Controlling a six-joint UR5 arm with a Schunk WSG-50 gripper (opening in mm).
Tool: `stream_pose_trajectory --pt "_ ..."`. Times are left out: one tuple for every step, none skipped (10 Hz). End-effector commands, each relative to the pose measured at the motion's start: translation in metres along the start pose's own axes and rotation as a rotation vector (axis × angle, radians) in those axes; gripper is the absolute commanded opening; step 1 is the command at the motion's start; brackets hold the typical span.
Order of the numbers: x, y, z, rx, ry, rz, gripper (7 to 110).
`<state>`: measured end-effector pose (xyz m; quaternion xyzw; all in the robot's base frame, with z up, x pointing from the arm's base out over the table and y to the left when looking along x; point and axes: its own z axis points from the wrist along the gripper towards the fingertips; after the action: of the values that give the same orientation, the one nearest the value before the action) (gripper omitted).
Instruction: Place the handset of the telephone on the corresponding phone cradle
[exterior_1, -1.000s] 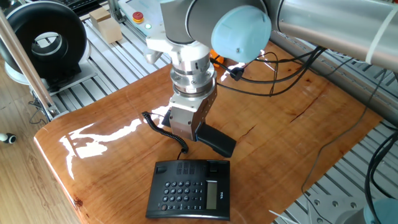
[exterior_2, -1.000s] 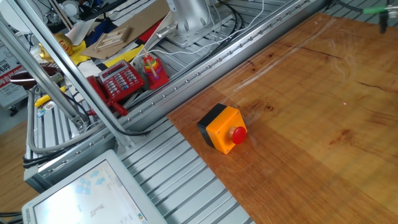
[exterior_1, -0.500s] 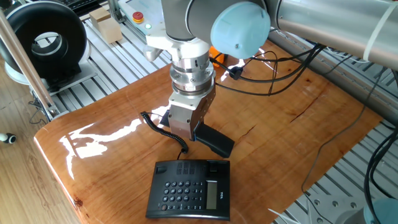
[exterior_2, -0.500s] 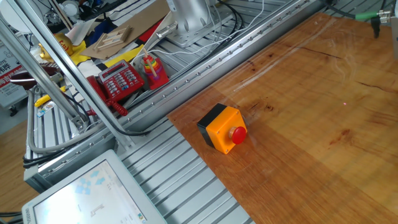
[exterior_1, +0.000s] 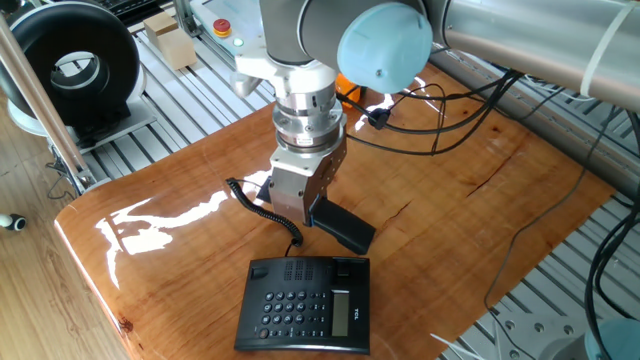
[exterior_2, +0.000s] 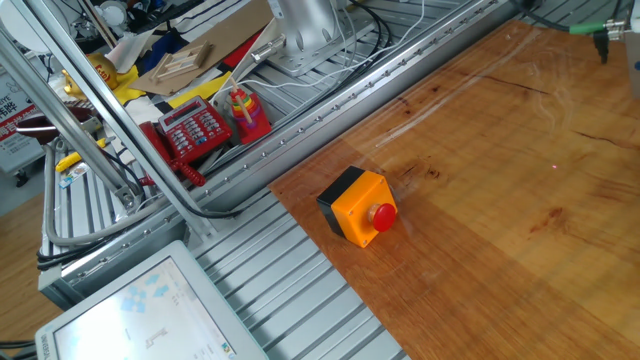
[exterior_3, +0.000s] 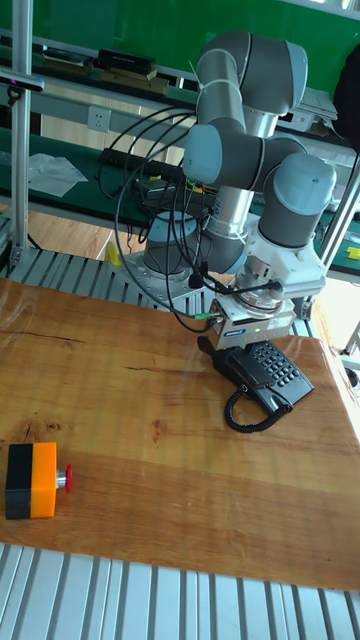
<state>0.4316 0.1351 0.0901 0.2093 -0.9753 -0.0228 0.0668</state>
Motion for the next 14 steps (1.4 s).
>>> stream_pose_trajectory --pt "-0.003 0.002 0.000 -0.009 -0.011 0.018 7" --pt "-0.006 -0.001 0.003 -0.002 -0.019 0.020 7" --pt "-0.009 -0.003 0.004 0.000 -0.029 0.032 7" --pt "-0.010 -0.007 0.004 0.002 -0.031 0.018 7" --pt "-0.009 -0.010 0.004 0.001 -0.033 0.004 7" --pt "-0.008 -0.010 0.004 0.002 -0.028 0.005 7" --pt "-0.008 -0.009 0.003 0.001 -0.025 0.019 7" --pt "-0.007 -0.010 0.003 0.009 -0.021 0.023 7" --pt "-0.009 -0.008 0.003 0.007 -0.024 0.013 7" --pt "-0.006 -0.006 0.004 0.023 -0.008 0.015 7" --pt "-0.007 -0.002 0.006 0.029 -0.006 0.035 7" --pt "-0.008 -0.002 0.010 0.031 -0.011 0.037 7" --pt "-0.009 -0.003 0.012 0.032 -0.013 0.034 7" --pt "-0.010 -0.002 0.013 0.028 -0.017 0.036 7"
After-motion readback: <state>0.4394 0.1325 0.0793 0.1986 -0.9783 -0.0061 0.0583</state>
